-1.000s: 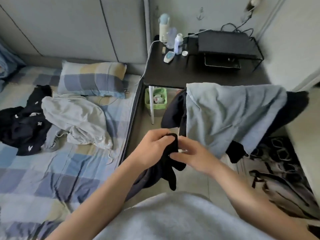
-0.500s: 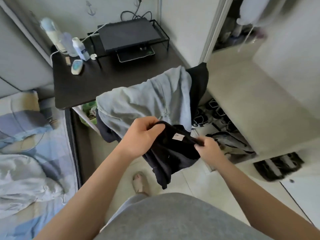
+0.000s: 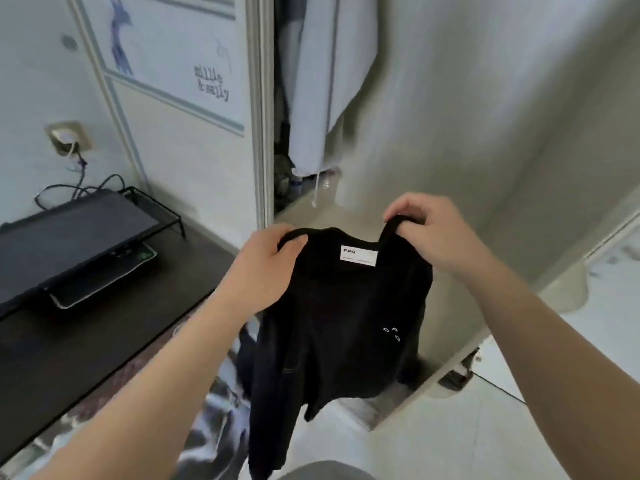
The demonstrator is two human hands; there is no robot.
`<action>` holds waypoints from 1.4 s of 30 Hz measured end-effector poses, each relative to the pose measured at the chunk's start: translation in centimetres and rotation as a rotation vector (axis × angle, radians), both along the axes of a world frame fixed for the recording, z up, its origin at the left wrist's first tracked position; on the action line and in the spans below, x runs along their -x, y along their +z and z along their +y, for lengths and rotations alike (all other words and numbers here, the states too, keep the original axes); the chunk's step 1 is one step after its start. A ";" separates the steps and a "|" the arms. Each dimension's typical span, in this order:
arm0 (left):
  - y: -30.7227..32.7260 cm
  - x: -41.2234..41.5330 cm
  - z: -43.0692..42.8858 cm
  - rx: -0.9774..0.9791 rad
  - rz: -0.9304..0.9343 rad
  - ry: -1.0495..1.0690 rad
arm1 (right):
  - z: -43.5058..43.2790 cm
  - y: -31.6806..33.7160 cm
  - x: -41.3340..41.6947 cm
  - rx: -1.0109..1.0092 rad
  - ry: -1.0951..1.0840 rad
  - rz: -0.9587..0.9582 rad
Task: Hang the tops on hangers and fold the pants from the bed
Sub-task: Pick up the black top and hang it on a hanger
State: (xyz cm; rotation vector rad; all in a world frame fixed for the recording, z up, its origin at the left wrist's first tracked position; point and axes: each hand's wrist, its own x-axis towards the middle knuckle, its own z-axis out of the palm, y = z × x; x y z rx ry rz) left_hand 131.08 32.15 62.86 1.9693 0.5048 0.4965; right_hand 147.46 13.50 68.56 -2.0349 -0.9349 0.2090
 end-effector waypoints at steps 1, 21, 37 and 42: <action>1.8 -1.5 1.1 -0.011 -0.038 -0.032 | 0.5 1.8 -0.7 -0.016 -0.028 -0.025; 39.7 -23.1 7.7 -0.122 -0.541 -0.248 | 4.4 39.8 -15.1 0.072 -0.540 -0.859; 54.0 -32.2 1.1 -0.257 -0.577 -0.152 | -0.7 49.9 -25.2 0.400 -1.156 -1.052; 53.5 -34.5 -0.4 -0.345 -0.527 -0.159 | -2.6 49.0 -27.8 0.578 -1.347 -1.032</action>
